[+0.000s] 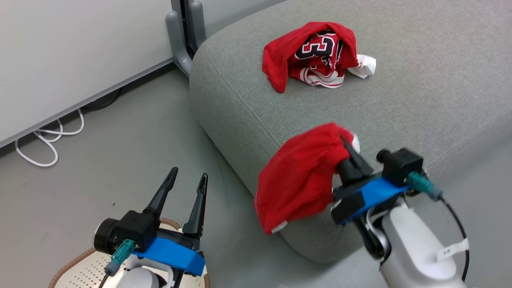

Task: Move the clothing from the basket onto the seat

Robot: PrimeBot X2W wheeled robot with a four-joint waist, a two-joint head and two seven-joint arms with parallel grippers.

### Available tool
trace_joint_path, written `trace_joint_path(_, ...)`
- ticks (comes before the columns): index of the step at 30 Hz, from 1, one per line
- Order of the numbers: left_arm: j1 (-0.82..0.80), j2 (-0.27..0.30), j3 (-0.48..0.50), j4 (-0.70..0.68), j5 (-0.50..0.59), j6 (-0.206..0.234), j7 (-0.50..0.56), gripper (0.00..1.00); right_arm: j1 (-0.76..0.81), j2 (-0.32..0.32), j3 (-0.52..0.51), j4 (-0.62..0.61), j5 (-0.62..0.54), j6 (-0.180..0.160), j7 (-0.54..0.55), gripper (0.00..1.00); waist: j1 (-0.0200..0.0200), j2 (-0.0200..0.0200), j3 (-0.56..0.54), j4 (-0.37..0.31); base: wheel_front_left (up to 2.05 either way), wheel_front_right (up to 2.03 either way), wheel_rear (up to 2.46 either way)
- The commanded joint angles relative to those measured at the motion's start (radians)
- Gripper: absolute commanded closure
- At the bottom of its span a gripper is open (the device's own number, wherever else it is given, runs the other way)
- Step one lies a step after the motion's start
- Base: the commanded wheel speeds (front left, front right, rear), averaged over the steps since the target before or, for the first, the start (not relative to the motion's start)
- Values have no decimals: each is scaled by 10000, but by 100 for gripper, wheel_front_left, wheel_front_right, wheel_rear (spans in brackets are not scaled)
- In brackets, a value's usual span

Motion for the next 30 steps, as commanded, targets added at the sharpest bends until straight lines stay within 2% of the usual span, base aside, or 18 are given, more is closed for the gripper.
trace_joint_path(1,37,90,76,-96,90,-8,-26,0,-400,1,-133,-85,113,5,-40,100,0,0,129,-8,0,0,0)
trace_joint_path(6,18,233,223,-416,275,-8,-26,0,-1580,-2,-595,-91,749,5,-40,100,0,0,631,13,0,0,0)
trace_joint_path(10,-118,365,178,-655,356,-9,-26,0,-2445,4,-1027,42,669,5,-40,100,0,0,983,124,0,0,0)
trace_joint_path(18,-519,742,-47,-1208,480,-9,-27,0,-5063,-41,-3267,231,-830,5,307,100,0,0,1964,507,0,0,0)
trace_joint_path(19,-648,851,-137,-1329,489,-9,-26,0,-5734,-162,-3848,164,-907,5,531,100,0,0,2253,638,0,0,0)
trace_joint_path(21,-745,959,-188,-1435,475,-9,-26,0,-6380,-432,-4353,135,-1037,5,736,100,0,0,2508,740,0,0,0)
trace_joint_path(22,-745,959,-188,-1435,475,-9,-26,0,-6380,-432,-4353,135,-1037,5,736,100,0,0,2508,740,0,0,0)
trace_joint_path(30,-1255,1461,-221,-2244,618,-6,186,0,-8053,-1451,-6257,467,-1714,5,1203,100,0,0,3865,1117,0,0,0)
